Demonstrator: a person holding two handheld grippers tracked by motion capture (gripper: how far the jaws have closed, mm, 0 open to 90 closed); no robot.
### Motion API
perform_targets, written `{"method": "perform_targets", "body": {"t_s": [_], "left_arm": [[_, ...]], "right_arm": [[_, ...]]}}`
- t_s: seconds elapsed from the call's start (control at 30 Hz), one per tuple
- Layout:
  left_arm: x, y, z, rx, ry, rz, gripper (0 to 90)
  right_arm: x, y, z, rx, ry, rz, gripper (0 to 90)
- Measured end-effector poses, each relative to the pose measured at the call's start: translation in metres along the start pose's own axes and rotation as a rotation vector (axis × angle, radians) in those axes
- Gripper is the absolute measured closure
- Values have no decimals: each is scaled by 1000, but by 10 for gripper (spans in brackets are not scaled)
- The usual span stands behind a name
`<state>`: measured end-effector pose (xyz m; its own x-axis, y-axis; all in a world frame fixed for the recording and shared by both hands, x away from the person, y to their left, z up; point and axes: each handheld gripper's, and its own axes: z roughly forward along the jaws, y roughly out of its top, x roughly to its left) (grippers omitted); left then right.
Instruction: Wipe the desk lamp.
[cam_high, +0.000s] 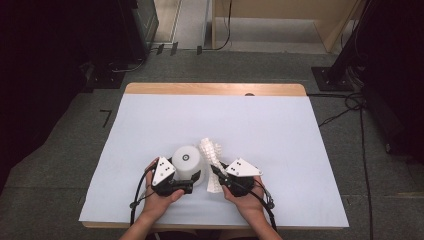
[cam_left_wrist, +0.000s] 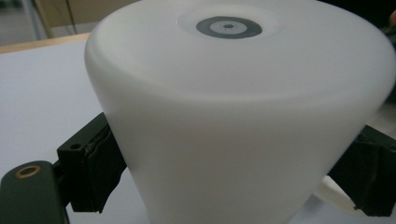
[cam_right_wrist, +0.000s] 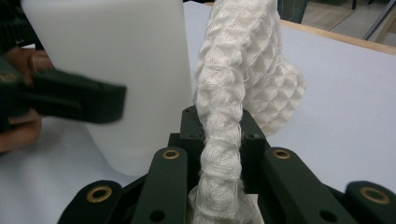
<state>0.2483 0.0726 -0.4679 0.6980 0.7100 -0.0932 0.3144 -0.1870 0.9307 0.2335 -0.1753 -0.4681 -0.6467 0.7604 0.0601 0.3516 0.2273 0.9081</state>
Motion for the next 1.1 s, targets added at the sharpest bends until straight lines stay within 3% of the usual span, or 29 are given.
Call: {"method": "perform_targets", "body": {"t_s": [0.13,0.27,0.47,0.57,0.73,0.87,1.0,1.1], "left_arm": [[7,6,-9,-53,-79,-1,86],[8,9,-13,-67,-136,11,86],[5,7,-8,-34,-141,27,86],[3,5,-4,-3,-112,50,86],[5,4,-4,-4,-109,38,86],[8,6,-7,-18,-102,25,86],[11,9,-11,-41,-116,14,86],[8,9,-9,-35,-119,32,86]], "right_arm": [[1,0,2,3,5,-4,780],[6,0,3,7,24,-13,783],[11,6,-2,-25,33,-42,783],[12,12,-9,-56,38,-48,783],[20,21,-19,-102,38,-85,782],[24,17,-13,-77,46,-101,782],[20,7,-1,-11,57,-76,782],[17,4,2,6,50,-62,782]]}}
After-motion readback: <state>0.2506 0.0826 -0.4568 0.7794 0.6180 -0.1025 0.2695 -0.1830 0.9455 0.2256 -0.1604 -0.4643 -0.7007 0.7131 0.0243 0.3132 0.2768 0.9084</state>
